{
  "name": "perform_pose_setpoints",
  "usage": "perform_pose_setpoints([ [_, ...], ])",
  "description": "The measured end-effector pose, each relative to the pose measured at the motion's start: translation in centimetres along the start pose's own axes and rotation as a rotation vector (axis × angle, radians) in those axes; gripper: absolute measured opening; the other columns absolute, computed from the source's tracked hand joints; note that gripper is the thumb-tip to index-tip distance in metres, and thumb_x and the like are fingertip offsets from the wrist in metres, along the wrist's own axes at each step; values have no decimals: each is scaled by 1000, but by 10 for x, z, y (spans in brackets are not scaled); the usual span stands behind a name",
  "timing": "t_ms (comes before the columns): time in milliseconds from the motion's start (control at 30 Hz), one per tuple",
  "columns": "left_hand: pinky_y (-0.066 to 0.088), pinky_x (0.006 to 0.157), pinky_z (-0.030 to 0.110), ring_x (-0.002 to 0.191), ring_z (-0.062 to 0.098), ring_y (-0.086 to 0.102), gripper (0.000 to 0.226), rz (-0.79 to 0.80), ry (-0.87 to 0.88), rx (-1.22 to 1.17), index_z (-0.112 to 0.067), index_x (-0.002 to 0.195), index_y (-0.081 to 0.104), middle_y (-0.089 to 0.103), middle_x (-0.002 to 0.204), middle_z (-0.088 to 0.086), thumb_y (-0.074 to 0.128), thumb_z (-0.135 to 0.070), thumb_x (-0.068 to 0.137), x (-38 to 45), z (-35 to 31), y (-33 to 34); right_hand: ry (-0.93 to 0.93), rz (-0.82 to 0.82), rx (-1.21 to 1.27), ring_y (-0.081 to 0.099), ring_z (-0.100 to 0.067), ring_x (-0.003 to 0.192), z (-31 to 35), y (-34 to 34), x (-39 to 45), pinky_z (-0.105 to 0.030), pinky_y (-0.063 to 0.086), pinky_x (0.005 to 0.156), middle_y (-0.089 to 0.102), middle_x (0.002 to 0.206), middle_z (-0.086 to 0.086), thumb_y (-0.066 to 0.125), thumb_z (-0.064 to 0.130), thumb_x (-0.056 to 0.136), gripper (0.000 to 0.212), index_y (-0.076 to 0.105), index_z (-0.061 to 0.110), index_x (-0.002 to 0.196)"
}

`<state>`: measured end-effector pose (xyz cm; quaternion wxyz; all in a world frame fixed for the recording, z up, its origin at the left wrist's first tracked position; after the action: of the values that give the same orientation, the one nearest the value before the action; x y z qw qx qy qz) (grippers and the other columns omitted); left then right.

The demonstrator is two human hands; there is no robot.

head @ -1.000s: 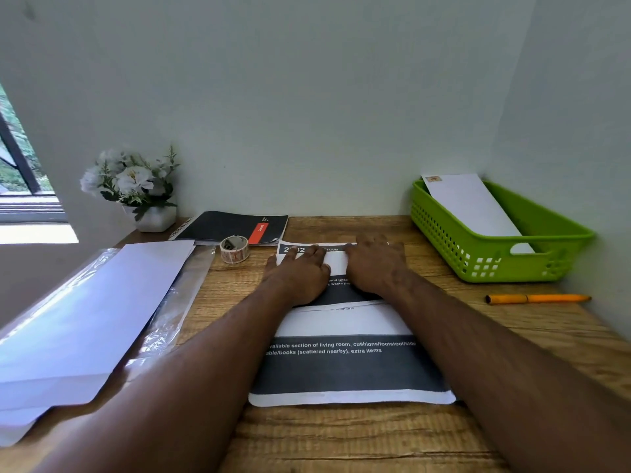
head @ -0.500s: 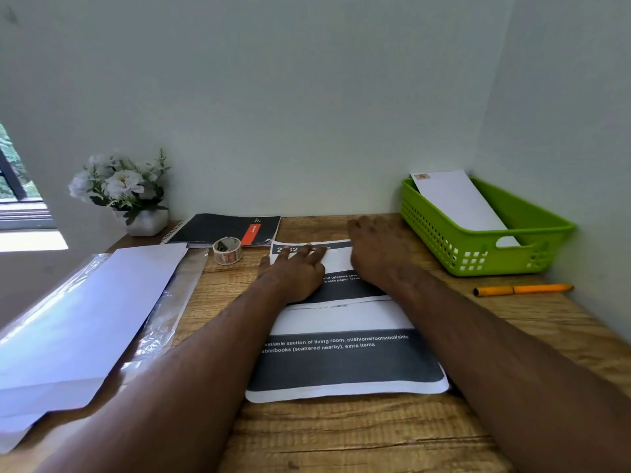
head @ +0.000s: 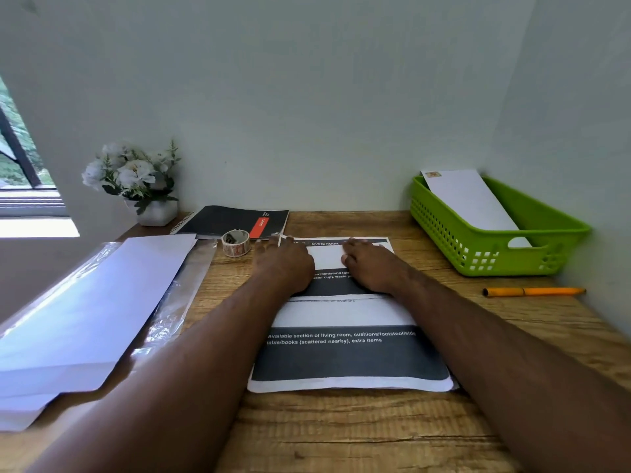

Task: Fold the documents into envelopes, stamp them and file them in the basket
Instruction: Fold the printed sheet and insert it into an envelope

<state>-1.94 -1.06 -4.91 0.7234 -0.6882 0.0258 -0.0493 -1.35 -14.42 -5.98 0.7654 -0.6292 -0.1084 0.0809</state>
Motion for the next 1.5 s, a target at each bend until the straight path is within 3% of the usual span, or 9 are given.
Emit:
perform_pose_setpoints([
  [167,17,116,49,144,36,20,52,-52,-114,79,-7,146,35,18,157,22,34,-23,97,-7,14,-6,-18,10,16,21,-22,145,1,-1,-2,-44,21,116,23,158,-9,28,28,103,48,30,10,147],
  [300,25,108,53,134,32,35,41,-158,4,3,-17,135,47,41,145,11,35,-34,99,3,6,-15,-20,24,12,23,-24,144,1,-3,-5,-44,22,116,24,157,-9,28,28,103,47,34,9,145],
  [600,24,106,45,132,30,34,42,-140,20,-259,-29,119,58,47,133,7,53,-59,89,21,13,-13,-31,21,178,41,-27,130,2,-9,-11,-31,33,102,48,138,-9,41,26,101,34,51,7,126],
  [800,28,100,47,114,25,44,16,-585,187,-435,-25,102,66,56,110,0,61,-35,91,-6,3,-70,1,-342,115,26,-22,141,-18,-47,-11,-49,17,115,38,148,-1,66,31,84,70,33,30,146],
  [967,11,107,49,119,19,46,13,-688,205,-347,-28,100,64,61,110,-8,56,-35,94,-25,-3,-82,-85,-779,45,55,-21,104,-13,-91,-37,-37,23,92,61,103,3,63,12,78,31,71,29,104],
  [1200,-8,114,55,118,14,53,19,-331,188,-320,-27,94,67,64,114,-10,53,-20,84,-10,-17,-45,-156,-385,241,63,-13,93,-13,-53,-15,-45,45,92,70,94,9,59,5,67,32,73,30,83],
  [1300,16,117,40,115,18,56,26,-293,234,-422,-19,100,71,66,116,-4,46,-19,90,-8,-26,-41,-135,-193,310,61,-11,94,-11,-38,-11,-37,50,88,69,98,9,48,19,62,35,71,31,85],
  [1367,35,102,30,118,22,53,30,-237,239,-517,-15,113,67,61,124,2,44,-15,94,-7,-28,-33,-128,-140,313,58,-11,96,-12,-35,-11,-32,48,89,68,104,4,50,17,67,34,72,26,92],
  [1500,33,108,39,133,29,40,40,-63,271,-394,-10,138,48,47,142,10,37,-27,103,3,-37,-4,-79,-139,417,60,-11,93,-18,-35,-13,-32,49,89,66,101,6,55,8,81,27,74,23,94],
])
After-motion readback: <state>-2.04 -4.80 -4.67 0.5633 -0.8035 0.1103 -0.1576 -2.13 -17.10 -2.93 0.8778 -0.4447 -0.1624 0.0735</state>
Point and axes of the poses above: each hand's wrist, its own x-axis towards the middle knuckle, its own y-axis out of the palm, z = x × y, the point moved 10 cm from there along x, towards the middle knuckle
